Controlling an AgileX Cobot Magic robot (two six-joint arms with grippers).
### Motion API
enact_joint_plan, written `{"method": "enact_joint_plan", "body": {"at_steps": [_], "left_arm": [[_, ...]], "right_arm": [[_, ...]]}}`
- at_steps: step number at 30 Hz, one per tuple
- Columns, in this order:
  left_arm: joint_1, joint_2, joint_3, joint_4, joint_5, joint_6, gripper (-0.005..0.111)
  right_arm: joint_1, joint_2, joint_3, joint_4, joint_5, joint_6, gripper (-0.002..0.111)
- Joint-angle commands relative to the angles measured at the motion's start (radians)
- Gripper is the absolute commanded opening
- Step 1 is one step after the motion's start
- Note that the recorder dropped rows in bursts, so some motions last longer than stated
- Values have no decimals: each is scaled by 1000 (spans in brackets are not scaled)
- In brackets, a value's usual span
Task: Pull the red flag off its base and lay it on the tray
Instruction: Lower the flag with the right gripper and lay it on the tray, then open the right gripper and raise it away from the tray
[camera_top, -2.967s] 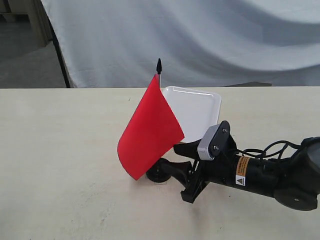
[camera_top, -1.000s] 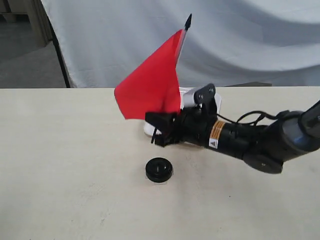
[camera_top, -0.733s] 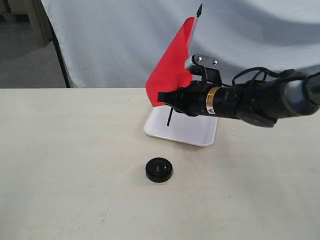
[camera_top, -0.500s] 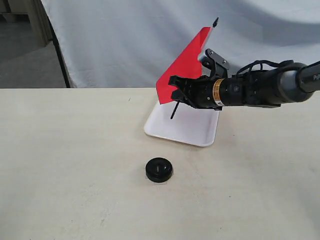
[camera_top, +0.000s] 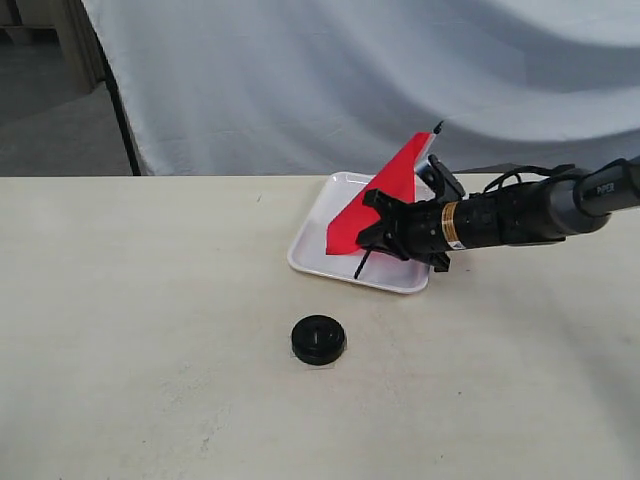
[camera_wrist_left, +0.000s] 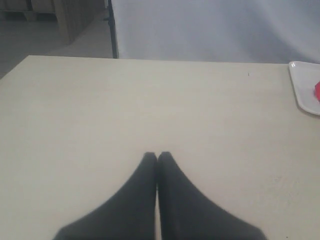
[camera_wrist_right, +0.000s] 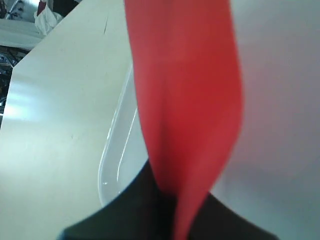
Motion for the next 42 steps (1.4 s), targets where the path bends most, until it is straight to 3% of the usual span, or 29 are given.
{"method": "enact_joint_plan", "body": {"at_steps": [1, 3, 8, 10, 21, 23, 25, 29, 37, 40, 42], "left_arm": [[-10, -1, 2, 0, -3, 1, 0], [-10, -1, 2, 0, -3, 1, 0], [-10, -1, 2, 0, -3, 1, 0], [-10, -1, 2, 0, -3, 1, 0], [-10, -1, 2, 0, -3, 1, 0], [-10, -1, 2, 0, -3, 1, 0], [-10, -1, 2, 0, -3, 1, 0], [-10, -1, 2, 0, -3, 1, 0], [-10, -1, 2, 0, -3, 1, 0], [-10, -1, 2, 0, -3, 1, 0], [-10, -1, 2, 0, -3, 1, 0]], "right_arm": [[-11, 2, -12, 7, 0, 5, 6], [-11, 4, -12, 7, 1, 5, 17], [-11, 4, -12, 7, -14, 0, 63], [-11, 4, -12, -3, -21, -2, 72], [-61, -50, -12, -110, -198, 3, 73], [-65, -86, -12, -166, -219, 3, 70], [-66, -129, -12, -218, -224, 3, 54], [-69, -201, 5, -218, -269, -44, 0], [-65, -321, 130, -218, -208, -218, -1], [-54, -374, 202, -218, -108, -321, -1], [-24, -438, 289, -218, 75, -486, -1]]}}
